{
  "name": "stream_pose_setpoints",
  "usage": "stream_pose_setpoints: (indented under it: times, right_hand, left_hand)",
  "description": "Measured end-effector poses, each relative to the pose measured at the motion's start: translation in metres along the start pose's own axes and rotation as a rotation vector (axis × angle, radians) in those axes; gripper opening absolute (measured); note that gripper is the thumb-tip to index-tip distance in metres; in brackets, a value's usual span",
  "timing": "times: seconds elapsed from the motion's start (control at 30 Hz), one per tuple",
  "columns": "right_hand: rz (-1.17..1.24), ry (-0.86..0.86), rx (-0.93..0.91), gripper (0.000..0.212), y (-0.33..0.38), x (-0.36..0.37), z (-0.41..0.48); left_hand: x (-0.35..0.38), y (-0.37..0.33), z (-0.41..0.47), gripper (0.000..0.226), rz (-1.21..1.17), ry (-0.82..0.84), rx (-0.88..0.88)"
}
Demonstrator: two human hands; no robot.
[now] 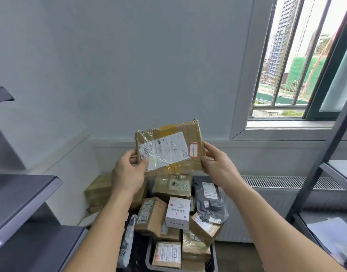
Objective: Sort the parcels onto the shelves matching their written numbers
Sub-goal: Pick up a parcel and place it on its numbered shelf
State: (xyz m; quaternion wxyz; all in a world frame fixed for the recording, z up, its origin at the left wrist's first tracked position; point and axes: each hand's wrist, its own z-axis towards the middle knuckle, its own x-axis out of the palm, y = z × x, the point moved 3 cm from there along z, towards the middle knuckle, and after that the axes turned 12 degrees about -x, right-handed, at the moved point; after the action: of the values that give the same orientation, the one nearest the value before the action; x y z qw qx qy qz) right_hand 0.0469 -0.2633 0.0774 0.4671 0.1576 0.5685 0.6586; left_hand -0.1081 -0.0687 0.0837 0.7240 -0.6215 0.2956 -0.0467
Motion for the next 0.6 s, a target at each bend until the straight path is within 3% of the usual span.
stream_pose_setpoints:
  times: [0.2,0.37,0.5,0.6]
  right_hand:
    - [0.048,0.008,-0.011,0.043,0.017,0.019,-0.012]
    - [0.039,-0.075,-0.005,0.022,0.027,0.027,-0.027]
    - [0.144,-0.203,0.045,0.053,0.028,0.024,-0.036]
    - [0.201,-0.201,0.051,0.065,0.035,0.018,-0.040]
  left_hand:
    - [-0.026,-0.001,-0.006,0.034,-0.073,0.015,0.033]
    - [-0.039,0.011,-0.003,0.050,-0.276,0.059,-0.025]
    - [-0.041,0.008,-0.002,0.040,-0.343,0.087,-0.006]
    - [-0.046,0.001,-0.001,0.036,-0.352,0.173,0.005]
